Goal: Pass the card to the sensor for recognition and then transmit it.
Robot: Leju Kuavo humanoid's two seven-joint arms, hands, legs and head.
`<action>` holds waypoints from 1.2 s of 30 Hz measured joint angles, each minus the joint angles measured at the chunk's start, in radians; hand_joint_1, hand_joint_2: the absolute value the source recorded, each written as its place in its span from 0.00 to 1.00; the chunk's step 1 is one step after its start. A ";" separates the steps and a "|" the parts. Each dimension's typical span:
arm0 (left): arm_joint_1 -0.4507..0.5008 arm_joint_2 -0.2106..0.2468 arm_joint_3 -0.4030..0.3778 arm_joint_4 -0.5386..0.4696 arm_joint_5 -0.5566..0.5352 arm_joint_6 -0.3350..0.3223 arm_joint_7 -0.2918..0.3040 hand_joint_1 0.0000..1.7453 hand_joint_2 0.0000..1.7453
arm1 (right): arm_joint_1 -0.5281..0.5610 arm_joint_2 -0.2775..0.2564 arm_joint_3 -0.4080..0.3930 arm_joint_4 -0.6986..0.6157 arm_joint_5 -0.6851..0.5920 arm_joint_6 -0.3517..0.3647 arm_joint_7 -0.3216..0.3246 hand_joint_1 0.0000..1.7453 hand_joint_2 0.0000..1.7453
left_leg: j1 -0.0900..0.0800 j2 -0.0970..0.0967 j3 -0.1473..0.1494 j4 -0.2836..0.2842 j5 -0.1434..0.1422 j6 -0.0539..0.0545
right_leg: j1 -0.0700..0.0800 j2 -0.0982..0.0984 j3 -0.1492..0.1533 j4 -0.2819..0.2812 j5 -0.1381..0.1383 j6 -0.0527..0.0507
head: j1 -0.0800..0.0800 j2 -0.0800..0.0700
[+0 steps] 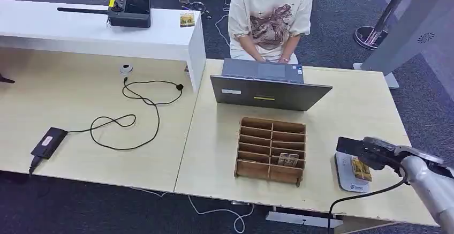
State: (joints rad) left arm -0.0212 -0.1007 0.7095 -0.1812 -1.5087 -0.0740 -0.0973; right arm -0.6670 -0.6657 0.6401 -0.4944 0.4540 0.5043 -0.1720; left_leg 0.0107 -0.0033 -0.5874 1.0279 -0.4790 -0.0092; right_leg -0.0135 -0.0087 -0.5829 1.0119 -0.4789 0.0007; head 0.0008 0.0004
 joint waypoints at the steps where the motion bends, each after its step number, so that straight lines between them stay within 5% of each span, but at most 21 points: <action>1: 0.000 0.000 0.000 0.000 0.000 0.000 0.000 0.00 1.00 | 0.000 0.000 -0.001 0.000 0.000 0.000 0.000 1.00 1.00 | 0.000 0.000 0.000 0.000 0.000 0.000 | 0.000 0.000 0.000 0.000 0.000 0.000 | 0.000 0.000; 23: 0.000 0.001 0.000 0.000 0.002 0.000 0.000 0.00 1.00 | -0.082 -0.005 -0.072 -0.017 -0.018 0.017 -0.039 1.00 1.00 | 0.000 0.000 0.000 0.000 0.000 0.000 | 0.000 0.000 0.000 0.000 0.000 0.000 | 0.000 0.000; 36: 0.001 0.000 0.001 0.000 0.003 0.000 -0.002 0.00 1.00 | -0.090 -0.007 -0.156 -0.085 -0.031 -0.096 -0.052 1.00 1.00 | 0.000 0.000 0.000 0.000 0.000 0.000 | 0.000 0.000 0.000 0.000 0.000 0.000 | 0.000 0.000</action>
State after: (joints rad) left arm -0.0205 -0.1003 0.7103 -0.1812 -1.5053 -0.0736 -0.0988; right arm -0.7573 -0.6726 0.4839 -0.5798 0.4234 0.4086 -0.2239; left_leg 0.0107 -0.0034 -0.5879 1.0280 -0.4790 -0.0092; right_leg -0.0134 -0.0088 -0.5829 1.0121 -0.4789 0.0007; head 0.0008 0.0000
